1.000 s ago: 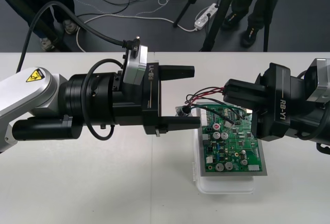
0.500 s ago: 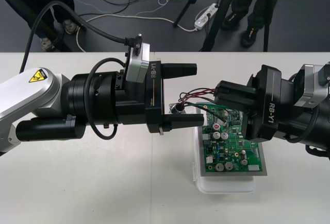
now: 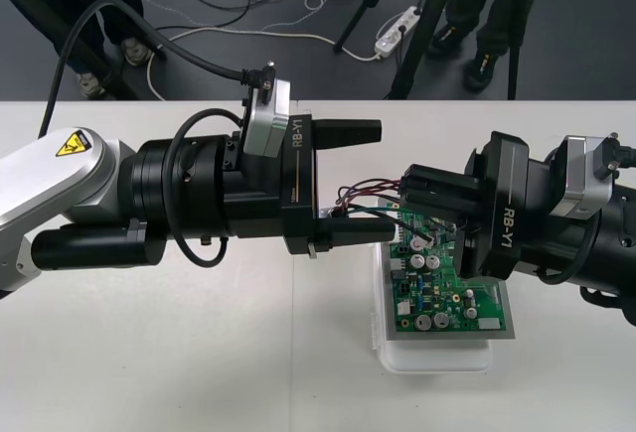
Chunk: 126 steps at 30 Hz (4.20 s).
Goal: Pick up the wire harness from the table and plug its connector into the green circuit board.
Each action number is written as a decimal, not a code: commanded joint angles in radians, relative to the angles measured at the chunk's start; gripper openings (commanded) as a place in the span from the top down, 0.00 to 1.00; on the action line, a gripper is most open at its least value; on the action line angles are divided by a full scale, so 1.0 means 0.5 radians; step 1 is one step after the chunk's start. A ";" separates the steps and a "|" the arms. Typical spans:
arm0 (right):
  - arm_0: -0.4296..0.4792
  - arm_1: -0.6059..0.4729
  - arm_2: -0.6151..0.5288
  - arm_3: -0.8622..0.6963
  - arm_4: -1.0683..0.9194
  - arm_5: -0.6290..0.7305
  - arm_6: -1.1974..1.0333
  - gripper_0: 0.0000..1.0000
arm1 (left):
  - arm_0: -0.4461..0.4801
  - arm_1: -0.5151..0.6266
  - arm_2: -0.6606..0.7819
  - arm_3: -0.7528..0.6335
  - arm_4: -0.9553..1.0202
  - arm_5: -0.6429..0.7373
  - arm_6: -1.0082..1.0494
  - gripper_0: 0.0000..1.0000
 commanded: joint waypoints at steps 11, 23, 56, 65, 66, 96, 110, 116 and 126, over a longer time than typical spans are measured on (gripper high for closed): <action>-0.043 0.022 0.036 -0.153 0.004 0.076 -0.123 1.00 | -0.090 -0.043 -0.023 -0.059 0.029 0.067 -0.156 0.00; -0.050 0.007 0.036 -0.153 0.029 0.103 -0.209 1.00 | -0.100 -0.043 -0.020 -0.062 0.054 0.067 -0.236 0.00; -0.050 0.010 0.036 -0.150 0.029 0.125 -0.212 1.00 | -0.100 -0.049 -0.014 -0.065 0.164 0.067 -0.426 1.00; -0.053 0.010 0.036 -0.150 0.029 0.125 -0.212 1.00 | -0.100 -0.049 -0.014 -0.068 0.176 0.070 -0.435 1.00; -0.050 0.010 0.036 -0.150 0.029 0.125 -0.212 1.00 | -0.100 -0.049 -0.014 -0.065 0.176 0.067 -0.432 1.00; -0.050 0.007 0.036 -0.150 0.029 0.180 -0.277 0.00 | -0.100 -0.049 -0.014 -0.068 0.201 0.067 -0.454 1.00; -0.053 -0.024 0.021 -0.150 0.020 0.238 -0.313 0.00 | -0.038 -0.009 -0.014 -0.056 0.204 0.067 -0.509 1.00; -0.050 -0.079 -0.031 -0.150 0.023 0.238 -0.326 0.00 | 0.026 0.034 -0.011 -0.053 0.201 0.058 -0.540 1.00; -0.050 -0.223 -0.151 -0.107 0.023 0.229 -0.390 0.00 | 0.091 0.046 -0.011 0.189 0.216 -0.243 -0.616 1.00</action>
